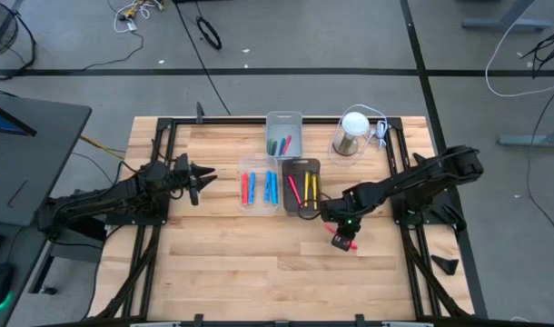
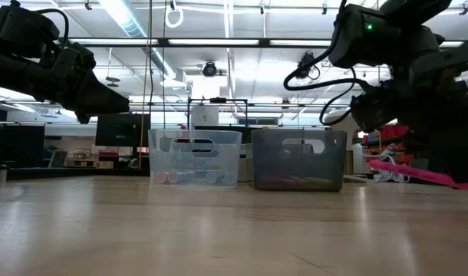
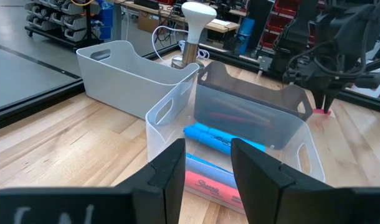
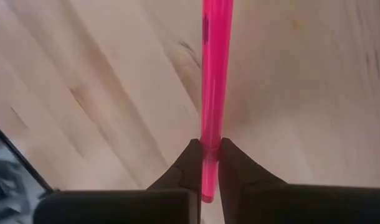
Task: Pick & Place Markers
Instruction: Put the pink marker pen into the black bin
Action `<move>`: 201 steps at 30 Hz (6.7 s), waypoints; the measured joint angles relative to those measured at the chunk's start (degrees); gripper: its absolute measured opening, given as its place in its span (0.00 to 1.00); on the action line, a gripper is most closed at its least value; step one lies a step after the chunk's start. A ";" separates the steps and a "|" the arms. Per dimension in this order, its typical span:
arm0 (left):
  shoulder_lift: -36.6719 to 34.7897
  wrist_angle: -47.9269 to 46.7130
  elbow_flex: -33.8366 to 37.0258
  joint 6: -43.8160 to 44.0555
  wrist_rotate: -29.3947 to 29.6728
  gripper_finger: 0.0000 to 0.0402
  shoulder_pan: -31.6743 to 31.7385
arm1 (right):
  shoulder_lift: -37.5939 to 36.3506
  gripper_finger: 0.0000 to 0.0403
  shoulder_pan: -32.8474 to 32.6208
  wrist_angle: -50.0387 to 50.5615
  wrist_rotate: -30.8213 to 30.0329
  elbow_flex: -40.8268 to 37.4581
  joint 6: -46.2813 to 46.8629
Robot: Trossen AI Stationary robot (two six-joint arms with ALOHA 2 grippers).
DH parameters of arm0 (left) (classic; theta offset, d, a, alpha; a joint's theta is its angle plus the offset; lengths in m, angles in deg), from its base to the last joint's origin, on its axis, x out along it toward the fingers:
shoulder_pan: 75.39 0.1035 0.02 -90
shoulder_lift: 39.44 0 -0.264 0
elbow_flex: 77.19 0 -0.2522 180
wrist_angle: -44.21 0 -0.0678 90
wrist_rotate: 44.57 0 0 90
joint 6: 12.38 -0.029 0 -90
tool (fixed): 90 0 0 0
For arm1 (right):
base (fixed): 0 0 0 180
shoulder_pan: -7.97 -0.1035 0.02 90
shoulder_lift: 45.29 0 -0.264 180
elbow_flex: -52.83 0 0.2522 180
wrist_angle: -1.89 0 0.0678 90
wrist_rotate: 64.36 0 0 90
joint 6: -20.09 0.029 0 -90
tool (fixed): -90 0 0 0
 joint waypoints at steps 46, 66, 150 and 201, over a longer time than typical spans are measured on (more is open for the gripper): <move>0.00 0.00 -0.02 0.00 0.00 0.34 0.00 | 0.52 0.08 -1.44 12.53 -8.87 8.86 -54.74; 0.00 0.01 0.00 0.00 0.00 0.34 0.00 | 7.62 0.47 -16.69 18.46 -17.25 17.37 -32.39; -0.01 0.00 -0.01 -0.02 0.00 0.34 0.02 | 16.59 0.03 -14.43 33.52 -31.27 41.02 -69.75; 0.00 0.04 -0.02 -0.02 -0.02 0.34 0.01 | 28.68 0.04 16.26 23.17 -33.18 46.63 -123.45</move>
